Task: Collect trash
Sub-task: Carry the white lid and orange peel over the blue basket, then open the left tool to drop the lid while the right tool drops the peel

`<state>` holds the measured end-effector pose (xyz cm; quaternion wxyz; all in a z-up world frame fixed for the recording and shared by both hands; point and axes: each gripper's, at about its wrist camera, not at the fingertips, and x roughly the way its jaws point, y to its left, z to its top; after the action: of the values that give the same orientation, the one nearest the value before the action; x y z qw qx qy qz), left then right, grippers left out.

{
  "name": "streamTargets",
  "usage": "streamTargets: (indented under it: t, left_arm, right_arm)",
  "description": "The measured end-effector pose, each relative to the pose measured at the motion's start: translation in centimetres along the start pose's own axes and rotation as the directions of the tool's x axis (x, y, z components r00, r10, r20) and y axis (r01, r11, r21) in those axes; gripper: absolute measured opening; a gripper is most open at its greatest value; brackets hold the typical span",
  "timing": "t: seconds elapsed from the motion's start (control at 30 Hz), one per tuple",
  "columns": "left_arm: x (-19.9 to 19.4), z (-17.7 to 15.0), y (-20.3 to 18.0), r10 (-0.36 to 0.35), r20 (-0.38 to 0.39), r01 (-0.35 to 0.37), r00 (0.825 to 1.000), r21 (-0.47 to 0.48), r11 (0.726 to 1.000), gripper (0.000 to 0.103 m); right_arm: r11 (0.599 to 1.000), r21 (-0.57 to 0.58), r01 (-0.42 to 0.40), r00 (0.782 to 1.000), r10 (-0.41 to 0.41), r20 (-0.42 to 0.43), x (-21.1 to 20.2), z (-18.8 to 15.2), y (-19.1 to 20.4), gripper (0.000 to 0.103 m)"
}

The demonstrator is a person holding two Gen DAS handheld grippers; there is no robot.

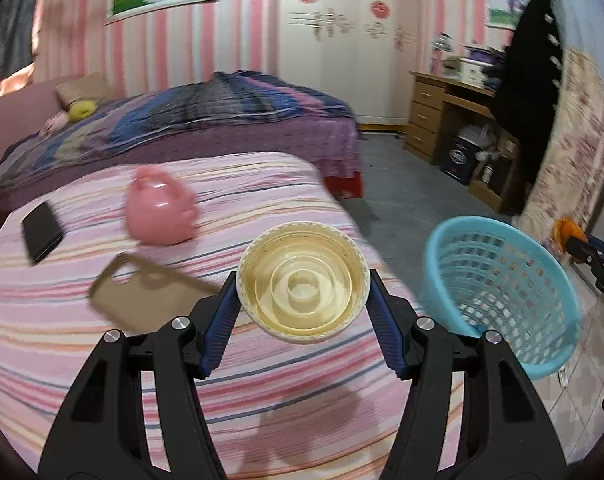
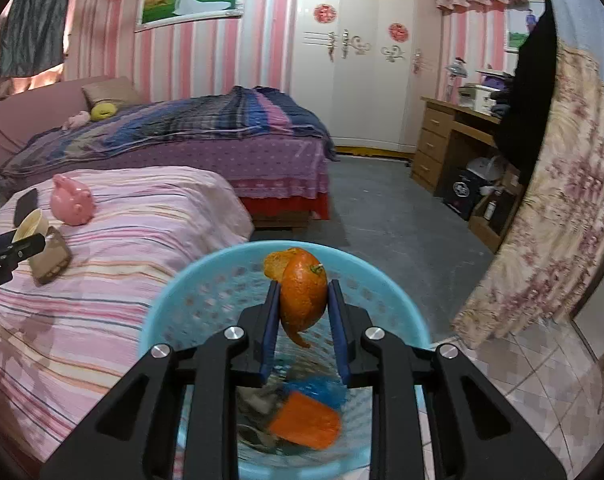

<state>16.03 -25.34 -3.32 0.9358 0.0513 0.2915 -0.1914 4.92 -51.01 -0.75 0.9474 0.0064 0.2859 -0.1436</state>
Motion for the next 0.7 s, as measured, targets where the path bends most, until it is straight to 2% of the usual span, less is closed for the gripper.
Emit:
streamTargets:
  t: [0.17,0.43,0.7]
  left_arm:
    - [1.1,0.3,-3.8,-0.078,0.009,0.078,0.997,0.035,0.996,0.06]
    - [2.4,1.2,-9.2,-0.125,0.041,0.121,0.991,0.09,0.989,0.06]
    - [5.1,1.7,-12.5,-0.163,0.005,0.162,0.987,0.113,0.98,0.06]
  right_arm:
    - [0.999,0.017,0.035,0.999,-0.035,-0.002,-0.4,-0.4,-2.5,0.024]
    - [0.998,0.046,0.048,0.999,-0.047,-0.023,-0.2,-1.8,-5.6,0.024]
    - [0.997,0.054,0.053,0.998,-0.05,-0.047,0.1,-2.0,-6.1,0.024]
